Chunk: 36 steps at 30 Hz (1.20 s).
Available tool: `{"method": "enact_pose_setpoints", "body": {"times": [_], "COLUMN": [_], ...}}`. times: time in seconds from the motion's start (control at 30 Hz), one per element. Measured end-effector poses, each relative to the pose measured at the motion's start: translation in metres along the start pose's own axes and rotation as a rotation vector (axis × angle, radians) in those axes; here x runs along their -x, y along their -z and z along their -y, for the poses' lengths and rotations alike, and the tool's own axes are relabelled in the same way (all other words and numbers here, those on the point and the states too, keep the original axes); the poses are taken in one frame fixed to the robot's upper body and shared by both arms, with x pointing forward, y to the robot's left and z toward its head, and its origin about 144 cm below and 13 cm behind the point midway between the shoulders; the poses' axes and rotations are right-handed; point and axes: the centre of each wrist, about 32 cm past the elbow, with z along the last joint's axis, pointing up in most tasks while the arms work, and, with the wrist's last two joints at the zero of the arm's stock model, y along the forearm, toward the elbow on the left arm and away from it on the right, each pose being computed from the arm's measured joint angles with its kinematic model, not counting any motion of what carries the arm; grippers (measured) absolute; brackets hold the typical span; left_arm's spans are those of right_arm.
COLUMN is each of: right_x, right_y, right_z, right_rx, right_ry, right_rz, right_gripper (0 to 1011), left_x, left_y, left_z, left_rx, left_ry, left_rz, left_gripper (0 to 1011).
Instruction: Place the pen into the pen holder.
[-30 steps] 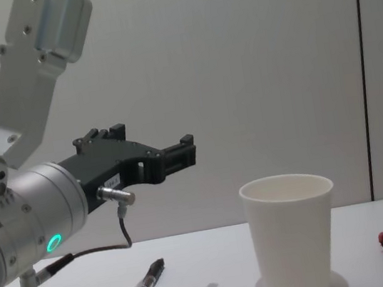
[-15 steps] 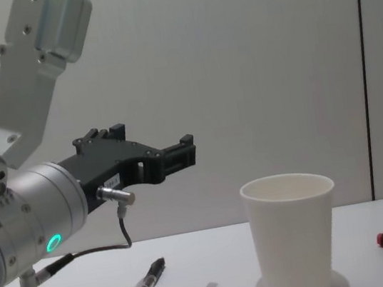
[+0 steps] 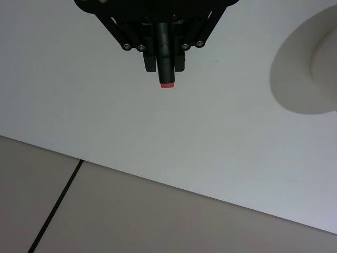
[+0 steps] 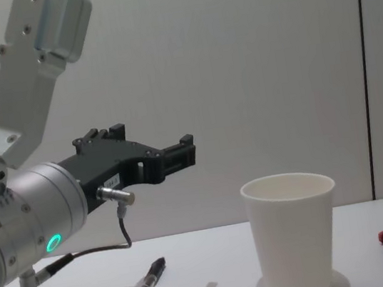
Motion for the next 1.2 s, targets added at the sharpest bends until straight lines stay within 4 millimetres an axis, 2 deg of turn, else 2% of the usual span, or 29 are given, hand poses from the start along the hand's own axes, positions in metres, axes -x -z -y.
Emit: {"method": "enact_pose_setpoints", "body": {"times": [0.67, 1.0, 1.2], "right_x": [0.0, 0.002, 0.004], "right_y": [-0.001, -0.007, -0.019], "right_z": [0.0, -0.003, -0.001], "right_rx": [-0.007, -0.075, -0.166], "right_ry": [0.0, 0.009, 0.012], "right_rz": [0.002, 0.016, 0.034], "right_gripper": [189, 189, 187], "left_x": [0.0, 0.0, 0.0], "left_y": [0.0, 0.0, 0.0], "left_z": [0.0, 0.0, 0.0], "left_rx": [0.0, 0.0, 0.0], "left_ry": [0.0, 0.0, 0.0], "left_rz": [0.0, 0.0, 0.0], "left_gripper": [1001, 1001, 1001]}}
